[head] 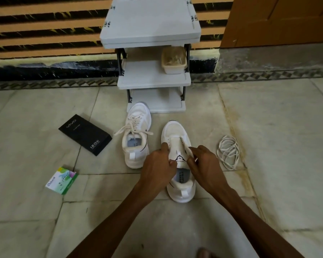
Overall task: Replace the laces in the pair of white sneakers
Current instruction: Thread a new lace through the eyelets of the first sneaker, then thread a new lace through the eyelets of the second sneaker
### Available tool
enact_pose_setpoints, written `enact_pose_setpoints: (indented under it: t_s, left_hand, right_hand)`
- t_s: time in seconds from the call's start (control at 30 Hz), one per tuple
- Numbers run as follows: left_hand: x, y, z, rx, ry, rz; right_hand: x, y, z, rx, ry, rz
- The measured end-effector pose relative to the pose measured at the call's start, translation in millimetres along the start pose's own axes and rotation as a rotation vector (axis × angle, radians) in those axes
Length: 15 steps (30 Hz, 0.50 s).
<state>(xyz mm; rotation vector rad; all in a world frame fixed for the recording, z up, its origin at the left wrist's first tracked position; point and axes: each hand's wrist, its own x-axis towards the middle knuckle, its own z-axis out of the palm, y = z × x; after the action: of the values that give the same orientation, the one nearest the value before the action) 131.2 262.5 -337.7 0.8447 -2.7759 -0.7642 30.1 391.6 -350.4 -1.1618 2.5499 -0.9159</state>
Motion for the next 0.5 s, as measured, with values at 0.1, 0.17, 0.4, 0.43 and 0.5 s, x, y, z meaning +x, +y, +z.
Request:
enact_pose_setpoints:
  t_s: [0.1, 0.17, 0.4, 0.43, 0.5]
  left_hand:
    - [-21, 4, 0, 0.017, -0.026, 0.009]
    - [-33, 6, 2, 0.105, -0.018, 0.015]
    - [-19, 23, 1, 0.164, 0.046, 0.169]
    - [-14, 28, 1, 0.167, 0.03, 0.197]
    - [-5, 34, 3, 0.157, -0.015, 0.228]
  right_hand:
    - [-23, -1, 0, 0.016, -0.006, 0.031]
    - [-34, -2, -1, 0.042, -0.002, 0.048]
    - [-28, 19, -27, 0.057, 0.025, 0.115]
    - [-24, 29, -31, 0.016, 0.051, 0.164]
    - [-20, 51, -36, -0.085, 0.065, 0.309]
